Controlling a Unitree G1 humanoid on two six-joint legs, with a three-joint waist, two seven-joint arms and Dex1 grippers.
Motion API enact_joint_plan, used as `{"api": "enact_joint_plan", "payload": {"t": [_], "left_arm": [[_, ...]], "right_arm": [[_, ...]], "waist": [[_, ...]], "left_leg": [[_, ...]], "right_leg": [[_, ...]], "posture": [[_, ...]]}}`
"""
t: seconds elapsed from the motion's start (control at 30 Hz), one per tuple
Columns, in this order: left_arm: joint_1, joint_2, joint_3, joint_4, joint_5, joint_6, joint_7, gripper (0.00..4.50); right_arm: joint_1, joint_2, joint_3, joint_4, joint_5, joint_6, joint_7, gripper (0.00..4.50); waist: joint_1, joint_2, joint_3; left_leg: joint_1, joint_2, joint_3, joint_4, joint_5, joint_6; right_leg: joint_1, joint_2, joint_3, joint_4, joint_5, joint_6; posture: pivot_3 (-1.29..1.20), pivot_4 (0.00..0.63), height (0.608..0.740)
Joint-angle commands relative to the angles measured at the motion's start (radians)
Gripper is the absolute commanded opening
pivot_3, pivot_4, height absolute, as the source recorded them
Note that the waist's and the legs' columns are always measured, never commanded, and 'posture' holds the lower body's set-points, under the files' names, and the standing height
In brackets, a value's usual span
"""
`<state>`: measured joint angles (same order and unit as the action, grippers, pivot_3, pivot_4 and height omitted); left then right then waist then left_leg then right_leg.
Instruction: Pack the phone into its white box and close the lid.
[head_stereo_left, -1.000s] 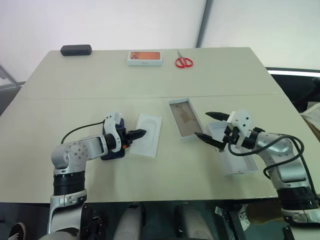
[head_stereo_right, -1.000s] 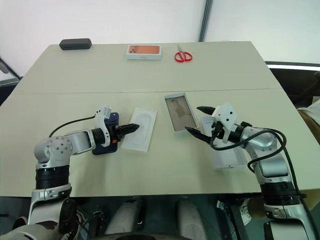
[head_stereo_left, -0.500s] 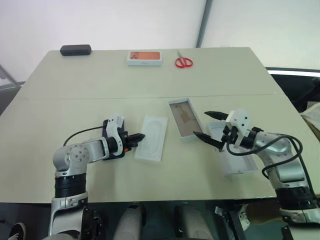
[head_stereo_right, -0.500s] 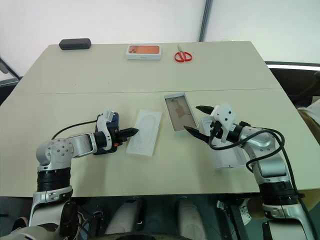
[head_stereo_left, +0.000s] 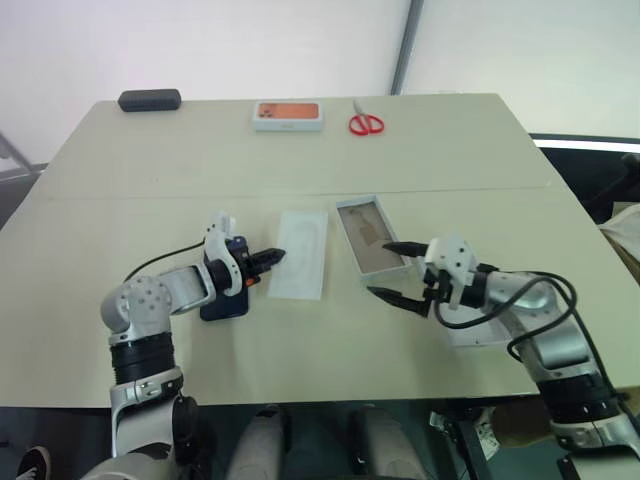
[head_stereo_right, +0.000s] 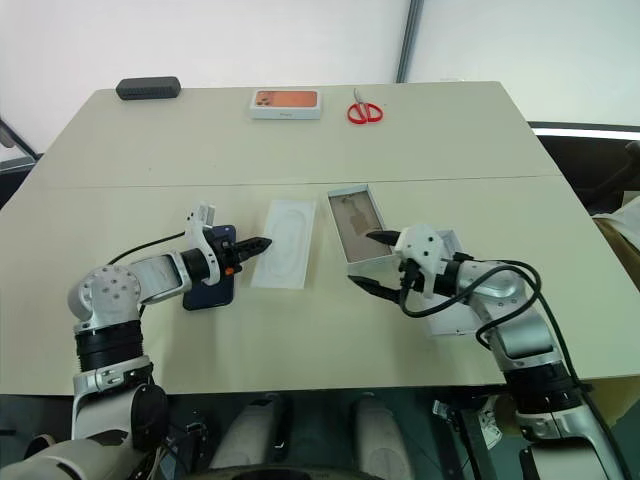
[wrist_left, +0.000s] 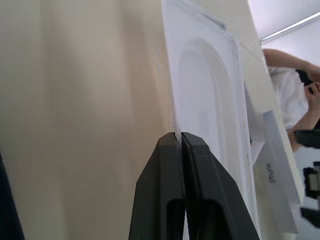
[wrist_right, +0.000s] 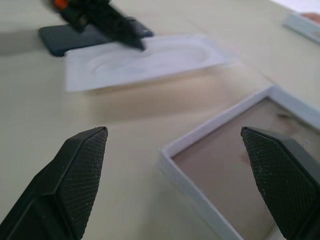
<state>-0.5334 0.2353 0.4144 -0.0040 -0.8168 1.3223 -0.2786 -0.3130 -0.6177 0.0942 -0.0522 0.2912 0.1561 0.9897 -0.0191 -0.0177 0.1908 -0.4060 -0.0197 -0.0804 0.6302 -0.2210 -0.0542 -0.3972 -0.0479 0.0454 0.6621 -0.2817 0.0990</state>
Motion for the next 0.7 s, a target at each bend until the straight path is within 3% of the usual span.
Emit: {"api": "enact_joint_plan", "payload": {"t": [0.03, 0.13, 0.23, 0.47, 0.7], "left_arm": [[-0.024, 0.010, 0.019, -0.017, -0.011, -0.032, 0.008, 0.02], [-0.023, 0.010, 0.019, -0.016, -0.010, -0.047, 0.015, 0.02], [-0.014, 0.007, 0.022, -0.027, -0.013, -0.064, 0.023, 0.00], [-0.050, -0.025, 0.089, -0.036, -0.049, -0.112, 0.096, 0.00], [-0.088, -0.048, 0.133, -0.032, -0.109, -0.101, 0.156, 0.00]], "right_arm": [[-0.086, -0.014, 0.033, 0.093, -0.058, -0.029, 0.037, 4.50], [-0.152, -0.027, 0.054, 0.205, -0.099, -0.083, 0.086, 4.50], [-0.198, -0.047, 0.087, 0.301, -0.131, -0.134, 0.166, 3.70], [-0.221, -0.014, 0.126, 0.405, -0.170, -0.227, 0.230, 0.07], [-0.199, 0.080, 0.156, 0.284, -0.161, -0.180, 0.191, 0.07]], "waist": [[0.002, 0.000, 0.000], [0.005, 0.000, 0.000], [0.006, 0.000, 0.000], [0.002, -0.001, 0.000], [0.001, -0.001, 0.000]], "left_leg": [[0.000, 0.000, 0.000, 0.000, 0.000, 0.000], [0.000, 0.000, 0.000, 0.000, 0.000, 0.000], [-0.001, -0.001, 0.000, 0.000, 0.000, 0.000], [0.000, 0.000, -0.001, 0.000, 0.000, -0.001], [-0.001, 0.000, -0.001, 0.000, 0.001, -0.002]], "right_leg": [[0.000, 0.000, 0.000, 0.000, 0.000, 0.000], [0.000, 0.000, 0.000, 0.000, 0.000, 0.000], [0.000, -0.001, -0.001, -0.001, 0.000, 0.000], [0.000, 0.000, -0.001, -0.001, 0.000, 0.000], [0.000, 0.000, -0.001, 0.000, 0.000, 0.000]], "posture": [[0.00, 0.150, 0.740], [0.00, 0.150, 0.740], [0.00, 0.150, 0.740], [0.00, 0.150, 0.740], [0.00, 0.150, 0.740]]}}
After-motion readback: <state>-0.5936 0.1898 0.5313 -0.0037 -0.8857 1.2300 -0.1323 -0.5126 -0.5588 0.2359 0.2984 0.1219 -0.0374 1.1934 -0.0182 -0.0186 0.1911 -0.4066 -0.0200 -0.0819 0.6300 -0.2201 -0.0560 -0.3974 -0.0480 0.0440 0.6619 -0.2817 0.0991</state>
